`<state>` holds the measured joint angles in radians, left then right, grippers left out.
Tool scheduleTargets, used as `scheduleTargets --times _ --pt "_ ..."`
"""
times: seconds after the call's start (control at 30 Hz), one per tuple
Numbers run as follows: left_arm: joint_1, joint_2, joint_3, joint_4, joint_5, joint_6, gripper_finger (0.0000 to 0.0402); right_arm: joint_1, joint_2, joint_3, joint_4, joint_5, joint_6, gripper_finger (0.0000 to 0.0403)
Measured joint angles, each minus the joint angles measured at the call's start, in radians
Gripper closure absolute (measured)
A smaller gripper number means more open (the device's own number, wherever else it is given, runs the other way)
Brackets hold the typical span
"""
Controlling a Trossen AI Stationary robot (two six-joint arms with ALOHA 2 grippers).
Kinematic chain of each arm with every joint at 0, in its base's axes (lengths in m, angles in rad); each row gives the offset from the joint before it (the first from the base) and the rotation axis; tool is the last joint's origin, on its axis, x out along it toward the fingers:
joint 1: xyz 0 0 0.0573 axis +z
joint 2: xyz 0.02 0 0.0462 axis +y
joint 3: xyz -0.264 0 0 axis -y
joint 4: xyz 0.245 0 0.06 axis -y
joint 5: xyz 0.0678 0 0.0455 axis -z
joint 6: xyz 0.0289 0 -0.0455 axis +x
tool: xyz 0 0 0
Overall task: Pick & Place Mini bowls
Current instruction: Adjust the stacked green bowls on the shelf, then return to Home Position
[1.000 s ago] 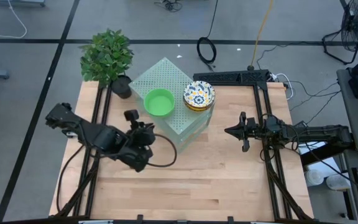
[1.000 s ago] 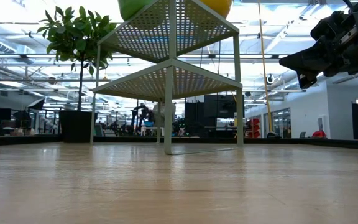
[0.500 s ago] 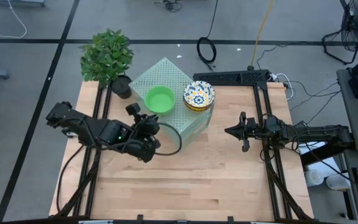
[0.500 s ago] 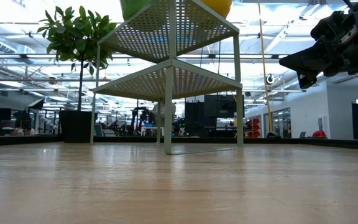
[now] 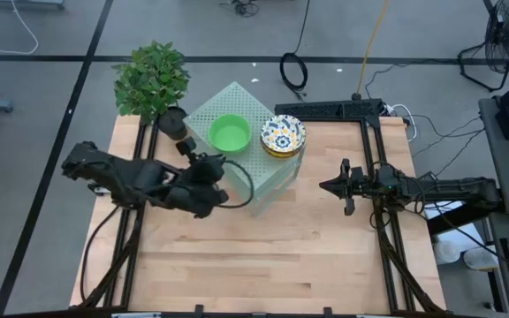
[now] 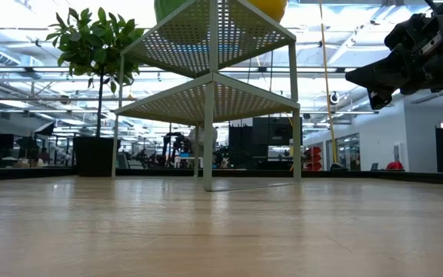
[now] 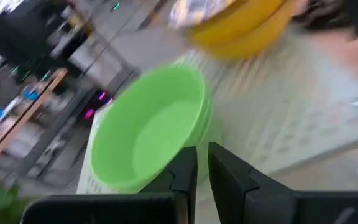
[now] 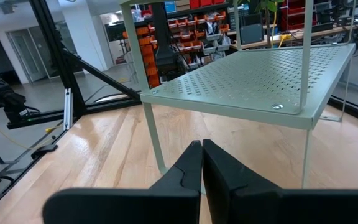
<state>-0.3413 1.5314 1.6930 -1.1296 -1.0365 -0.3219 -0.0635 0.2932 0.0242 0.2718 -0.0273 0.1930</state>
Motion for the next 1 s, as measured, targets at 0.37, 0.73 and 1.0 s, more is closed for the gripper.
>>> scheduleTargets --times 0.37,0.73,1.0 --pt "-0.169 -0.134 0.107 0.134 0.250 0.116 0.0355 0.000 0.000 0.000 0.000 0.000 -0.003 0.0403" --pt "-0.090 -0.169 -0.553 0.899 0.989 0.361 0.0355 0.000 0.000 0.000 -0.002 -0.002 0.004 0.0403" --pt "0.119 -0.595 -1.184 1.477 1.059 0.289 0.0355 0.000 -0.004 0.000 0.008 -0.003 -0.008 0.0403"
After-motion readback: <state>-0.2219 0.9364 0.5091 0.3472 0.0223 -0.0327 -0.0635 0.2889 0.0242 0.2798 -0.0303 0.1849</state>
